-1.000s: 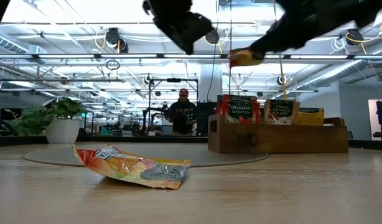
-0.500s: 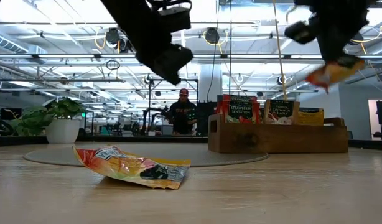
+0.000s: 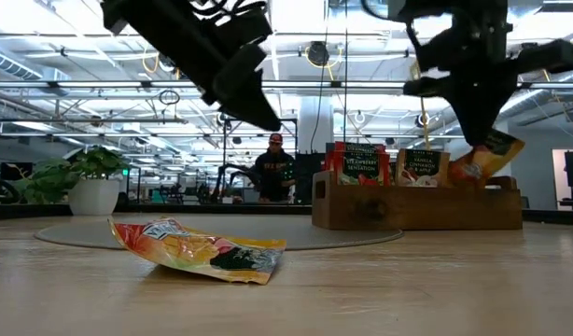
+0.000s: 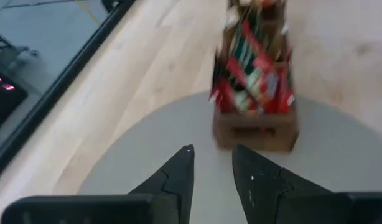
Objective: Pick & Place Tea
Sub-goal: Put the yellow tea bag into the right section of the wooden organizer
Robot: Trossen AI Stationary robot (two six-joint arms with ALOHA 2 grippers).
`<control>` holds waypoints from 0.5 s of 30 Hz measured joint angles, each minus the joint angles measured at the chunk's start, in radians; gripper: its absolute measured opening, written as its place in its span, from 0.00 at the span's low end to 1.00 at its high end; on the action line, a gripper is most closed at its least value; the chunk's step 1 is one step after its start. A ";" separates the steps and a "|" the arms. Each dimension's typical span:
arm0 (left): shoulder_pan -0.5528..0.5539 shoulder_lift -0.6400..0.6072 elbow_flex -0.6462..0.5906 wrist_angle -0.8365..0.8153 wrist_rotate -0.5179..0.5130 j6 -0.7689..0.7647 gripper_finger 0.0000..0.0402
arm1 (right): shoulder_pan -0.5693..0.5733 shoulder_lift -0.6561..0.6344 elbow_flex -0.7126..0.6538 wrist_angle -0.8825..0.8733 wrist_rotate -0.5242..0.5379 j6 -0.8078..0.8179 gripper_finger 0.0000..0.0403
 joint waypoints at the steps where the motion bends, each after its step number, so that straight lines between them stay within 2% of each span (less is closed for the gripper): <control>1: 0.006 0.001 -0.004 0.015 0.014 -0.008 0.28 | -0.003 0.008 -0.001 -0.005 0.000 -0.001 0.00; 15: 0.045 0.002 -0.027 0.017 0.023 -0.029 0.28 | -0.020 0.058 -0.044 0.043 0.006 -0.020 0.00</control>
